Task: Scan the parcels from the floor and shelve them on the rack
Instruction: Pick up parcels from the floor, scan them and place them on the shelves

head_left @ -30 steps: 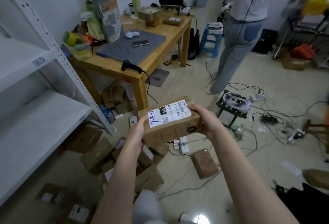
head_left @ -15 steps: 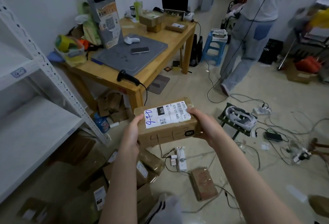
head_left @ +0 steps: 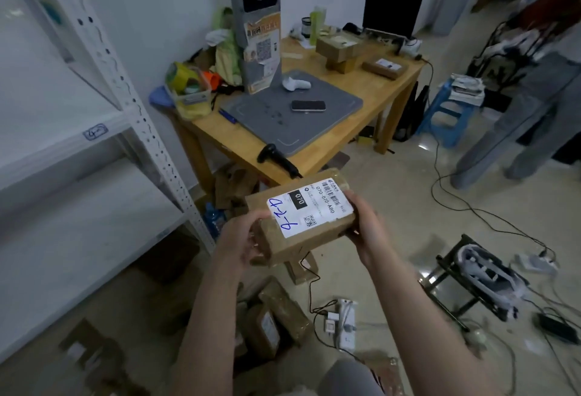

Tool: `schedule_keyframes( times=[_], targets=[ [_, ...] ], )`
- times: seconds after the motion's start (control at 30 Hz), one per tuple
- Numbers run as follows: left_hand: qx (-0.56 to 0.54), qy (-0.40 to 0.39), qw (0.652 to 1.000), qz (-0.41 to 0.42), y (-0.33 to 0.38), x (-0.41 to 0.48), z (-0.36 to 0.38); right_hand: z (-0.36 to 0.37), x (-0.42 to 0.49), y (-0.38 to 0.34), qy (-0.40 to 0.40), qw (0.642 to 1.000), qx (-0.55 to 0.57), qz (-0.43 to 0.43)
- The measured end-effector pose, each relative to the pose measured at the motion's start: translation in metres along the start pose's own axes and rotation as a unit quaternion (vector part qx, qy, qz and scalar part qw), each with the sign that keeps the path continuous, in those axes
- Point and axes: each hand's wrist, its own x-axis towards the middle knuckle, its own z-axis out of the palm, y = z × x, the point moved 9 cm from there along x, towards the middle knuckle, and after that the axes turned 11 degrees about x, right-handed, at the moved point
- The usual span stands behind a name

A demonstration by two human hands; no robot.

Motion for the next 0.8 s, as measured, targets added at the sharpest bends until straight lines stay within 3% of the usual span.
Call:
schedule_keyframes(
  times=[0.2,0.4,0.63,0.8],
  targets=[
    [-0.105,0.116,0.988,0.015,0.005,0.029,-0.062,0.049,0.059,0.018,-0.057,0.996,-0.061,0.025],
    [-0.158,0.221,0.962,0.006,-0.002,0.047,-0.098,0.111,0.127,0.046,-0.125,0.973,-0.190,0.046],
    [-0.195,0.328,0.924,0.019,-0.002,0.052,-0.086,0.160,0.209,0.036,-0.163,0.938,-0.305,0.015],
    [-0.278,0.375,0.884,0.017,-0.028,0.053,-0.060,0.191,0.266,0.037,-0.176,0.905,-0.387,-0.024]
  ],
)
